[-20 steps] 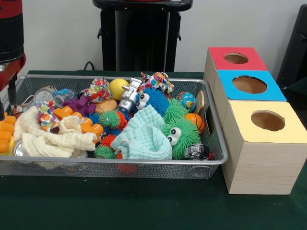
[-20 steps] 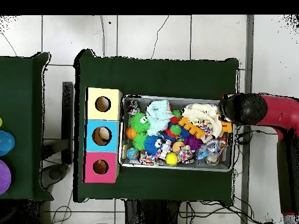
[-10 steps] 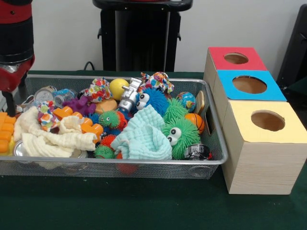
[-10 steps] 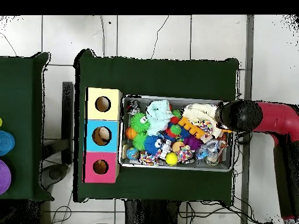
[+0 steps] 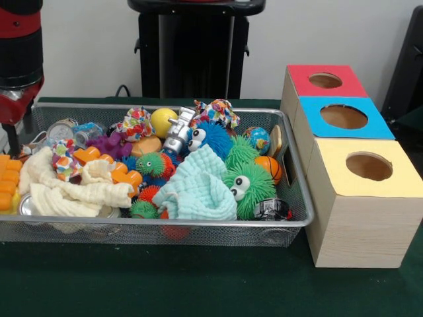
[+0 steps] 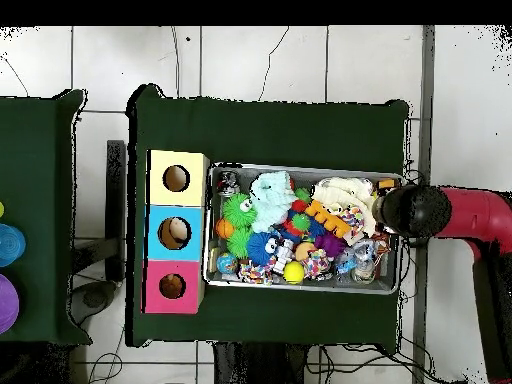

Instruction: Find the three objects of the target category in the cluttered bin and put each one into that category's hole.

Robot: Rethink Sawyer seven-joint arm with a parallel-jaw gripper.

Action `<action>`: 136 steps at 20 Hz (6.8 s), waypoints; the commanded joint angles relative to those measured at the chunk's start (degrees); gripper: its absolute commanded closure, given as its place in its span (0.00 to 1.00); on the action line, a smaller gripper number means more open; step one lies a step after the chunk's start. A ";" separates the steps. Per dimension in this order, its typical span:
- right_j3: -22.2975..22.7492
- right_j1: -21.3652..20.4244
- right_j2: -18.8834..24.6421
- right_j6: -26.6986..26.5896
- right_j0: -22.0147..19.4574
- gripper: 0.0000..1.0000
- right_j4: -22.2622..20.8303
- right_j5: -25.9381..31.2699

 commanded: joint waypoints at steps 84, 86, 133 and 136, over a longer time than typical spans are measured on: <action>13.76 4.24 -4.20 -6.53 -5.70 0.00 -9.51 -8.73; 12.40 4.53 -4.90 -4.78 -5.12 0.00 -10.00 -9.26; 1.27 6.08 -9.00 1.68 -1.43 0.00 -14.97 -16.30; 1.09 5.96 -10.36 3.17 -0.71 0.00 -14.68 -15.18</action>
